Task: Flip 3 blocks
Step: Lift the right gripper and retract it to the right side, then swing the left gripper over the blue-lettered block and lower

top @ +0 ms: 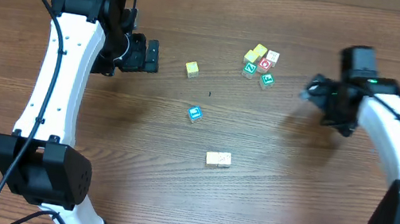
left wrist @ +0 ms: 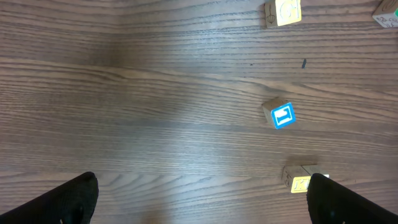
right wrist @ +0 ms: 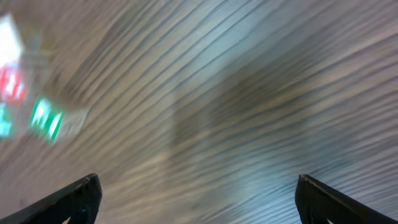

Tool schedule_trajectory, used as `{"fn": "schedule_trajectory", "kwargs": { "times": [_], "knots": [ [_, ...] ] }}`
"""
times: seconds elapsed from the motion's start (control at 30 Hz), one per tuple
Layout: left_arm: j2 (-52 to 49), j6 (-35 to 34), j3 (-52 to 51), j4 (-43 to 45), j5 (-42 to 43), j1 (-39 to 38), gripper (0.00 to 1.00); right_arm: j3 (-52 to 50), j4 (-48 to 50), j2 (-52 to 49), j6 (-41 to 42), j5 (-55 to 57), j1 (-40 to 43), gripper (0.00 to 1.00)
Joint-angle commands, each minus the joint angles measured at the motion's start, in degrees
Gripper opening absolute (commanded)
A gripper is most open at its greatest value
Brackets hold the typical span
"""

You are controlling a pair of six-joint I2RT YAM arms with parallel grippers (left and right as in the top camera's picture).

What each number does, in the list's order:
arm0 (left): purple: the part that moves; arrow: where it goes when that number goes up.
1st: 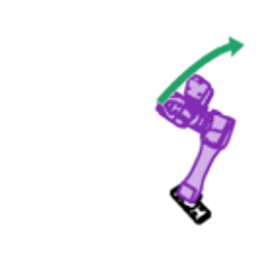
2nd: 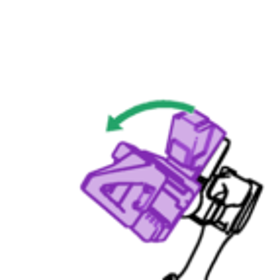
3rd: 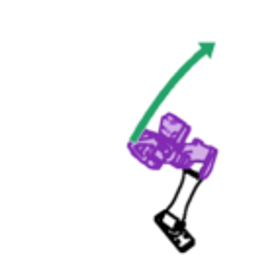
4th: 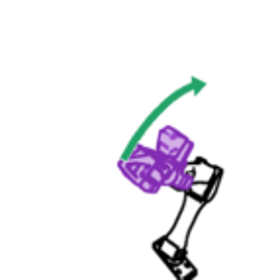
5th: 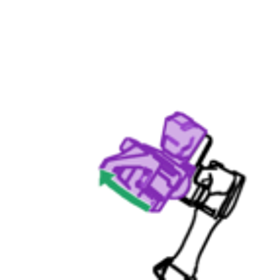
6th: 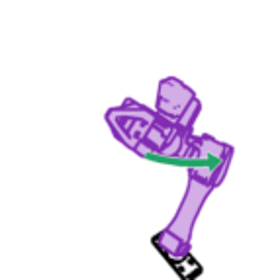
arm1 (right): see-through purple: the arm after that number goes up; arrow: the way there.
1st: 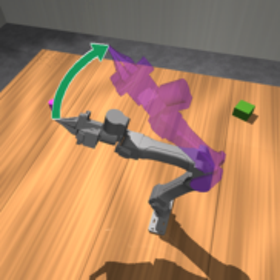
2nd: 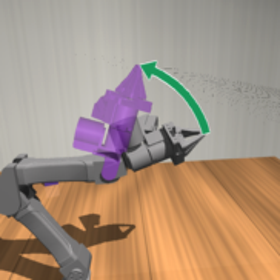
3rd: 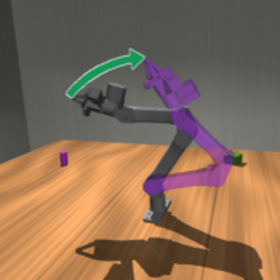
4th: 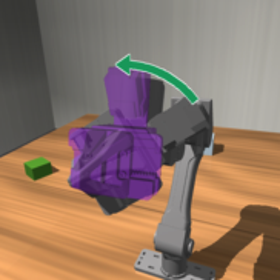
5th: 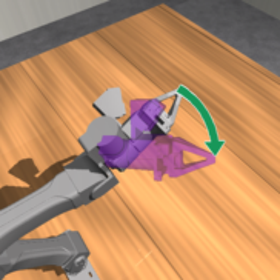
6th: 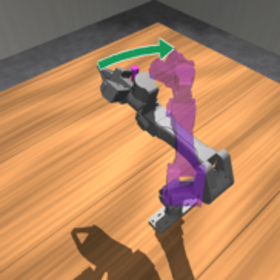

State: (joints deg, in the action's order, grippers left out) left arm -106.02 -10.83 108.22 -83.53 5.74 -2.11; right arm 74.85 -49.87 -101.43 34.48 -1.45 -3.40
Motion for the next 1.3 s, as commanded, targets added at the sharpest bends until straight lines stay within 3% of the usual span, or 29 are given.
{"fn": "schedule_trajectory", "kwargs": {
  "times": [0.0,0.3,0.4,0.7,0.87,1.03,1.17,1.27],
  "knots": [
    [-0.4,-1.0,-0.2,0.0,-0.2,0.5,1.00,0.5,0.3,0.3,-0.4,0.3,5.0,1.00],
    [-0.4,-1.0,-0.2,0.0,-0.2,0.5,1.00,0.5,0.2,0.3,-0.4,0.3,10.4,1.00],
    [-0.4,-2.7,-0.2,3.7,1.2,0.5,1.00,0.5,0.3,0.3,-0.4,0.3,10.4,1.00],
    [-0.9,-13.7,-1.0,5.7,16.7,-1.4,0.99,0.5,0.3,0.4,-0.4,0.3,10.4,1.00],
    [-3.5,-15.1,-3.4,7.6,8.5,-10.6,0.72,0.5,0.2,0.3,-0.4,0.3,10.4,1.00],
    [-8.9,-19.2,-4.7,9.6,0.9,-20.7,0.80,0.5,0.3,0.3,-0.4,0.3,10.4,1.00],
    [-11.8,-18.2,-4.7,13.4,0.4,-25.2,0.74,0.5,0.2,0.3,-0.4,0.3,10.4,1.00],
    [-12.4,-26.8,-4.7,14.0,-0.7,-25.7,0.70,0.5,0.2,0.3,-0.4,0.3,10.4,1.00]
  ]
}}
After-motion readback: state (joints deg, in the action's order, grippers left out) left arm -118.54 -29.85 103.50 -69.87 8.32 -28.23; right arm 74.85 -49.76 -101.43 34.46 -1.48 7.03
